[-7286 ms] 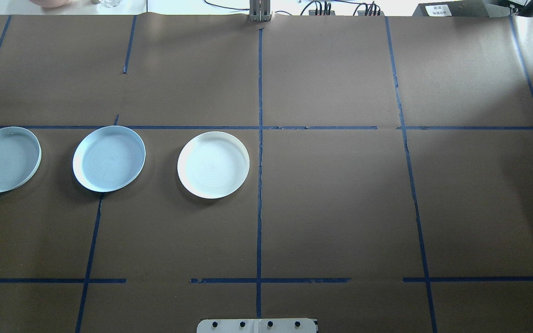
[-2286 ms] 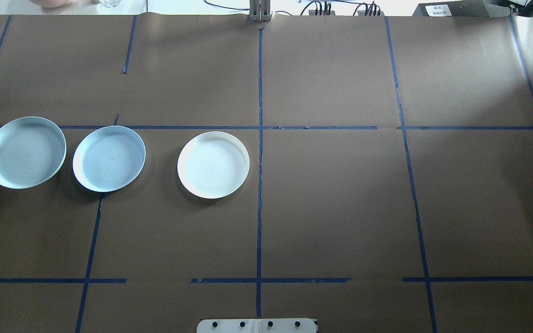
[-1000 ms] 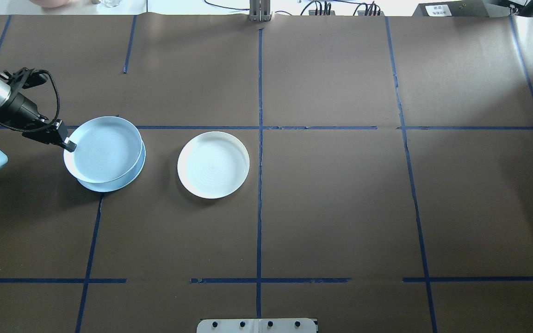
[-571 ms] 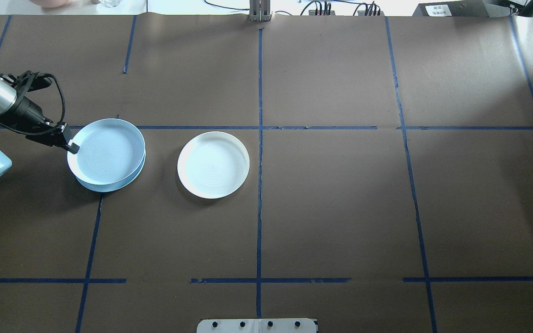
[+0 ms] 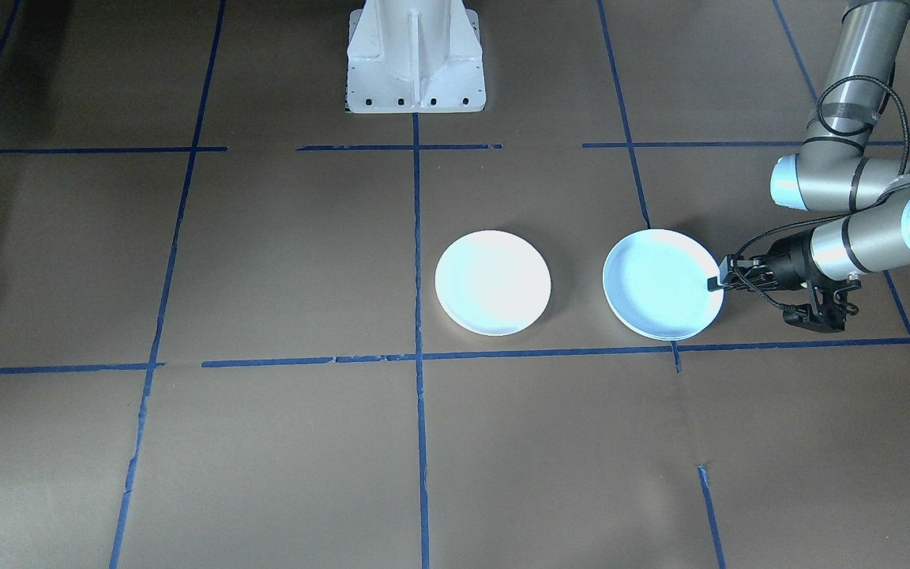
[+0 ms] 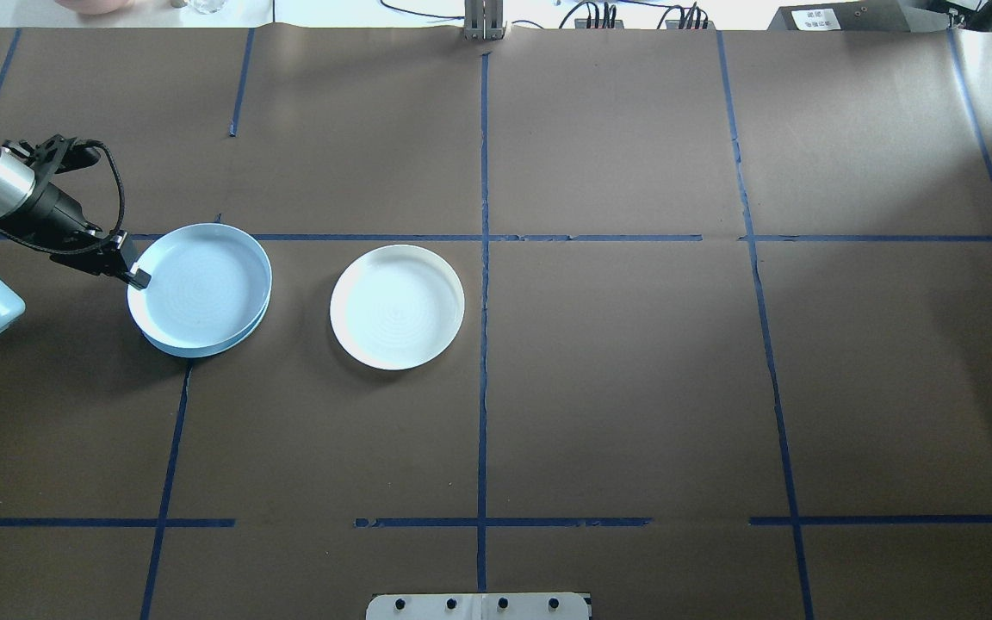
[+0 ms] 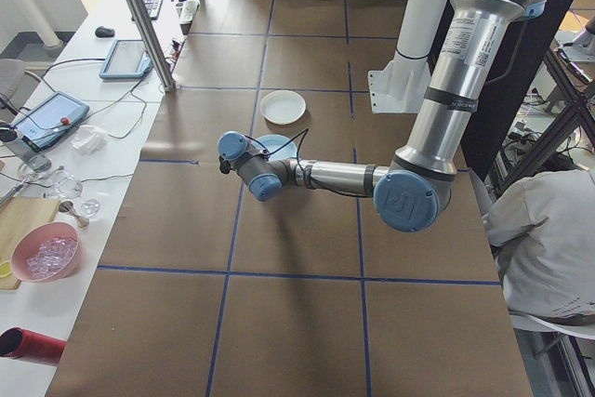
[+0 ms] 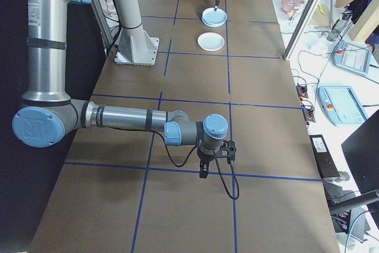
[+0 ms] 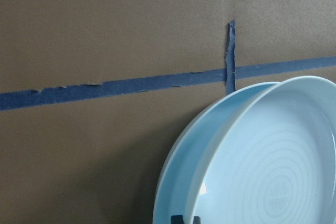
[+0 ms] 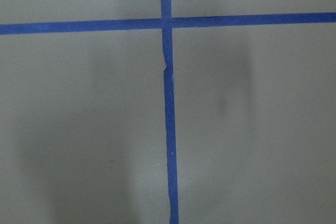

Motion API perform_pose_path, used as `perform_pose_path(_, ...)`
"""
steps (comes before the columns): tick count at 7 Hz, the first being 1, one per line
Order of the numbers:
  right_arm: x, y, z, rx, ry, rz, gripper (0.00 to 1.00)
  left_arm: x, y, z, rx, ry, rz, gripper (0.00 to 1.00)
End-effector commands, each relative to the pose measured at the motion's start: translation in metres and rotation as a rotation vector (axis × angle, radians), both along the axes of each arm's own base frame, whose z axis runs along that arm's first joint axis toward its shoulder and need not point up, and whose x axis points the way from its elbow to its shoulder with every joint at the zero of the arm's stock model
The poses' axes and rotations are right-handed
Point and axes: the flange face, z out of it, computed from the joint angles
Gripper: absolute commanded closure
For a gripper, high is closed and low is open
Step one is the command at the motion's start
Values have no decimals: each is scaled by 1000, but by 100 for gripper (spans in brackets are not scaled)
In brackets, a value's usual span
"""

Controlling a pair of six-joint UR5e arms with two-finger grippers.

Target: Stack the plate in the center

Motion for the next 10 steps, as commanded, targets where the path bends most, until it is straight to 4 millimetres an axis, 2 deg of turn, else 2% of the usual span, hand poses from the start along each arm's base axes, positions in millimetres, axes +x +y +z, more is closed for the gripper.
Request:
perform_pose_path(1,0,0,0,0,0,0,0,-1,1,2,-1,-2,-1,1)
perform_pose_path(2,0,0,0,-1,0,0,0,-1,2,2,-1,-2,-1,1)
perform_pose_path(3,0,0,0,-2,0,1,0,-1,0,-8,19,-6,-13,1)
perform_pose_path(4,0,0,0,-1,0,0,0,1,-8,-24,55,-27,-55,1)
perform_pose_path(5,0,0,0,-1,0,1,0,11,-21,-52,1,-22,-103,1)
perform_pose_path(6,0,0,0,0,0,0,0,30,-26,-73,4,-21,-115,1)
perform_pose_path(8,0,0,0,-1,0,0,0,77,-28,-128,-36,7,-134,1)
perform_pose_path(9,0,0,0,0,0,0,0,110,-12,-146,-44,16,-136,1)
perform_pose_path(10,0,0,0,0,0,0,0,130,3,-151,-77,33,-141,1)
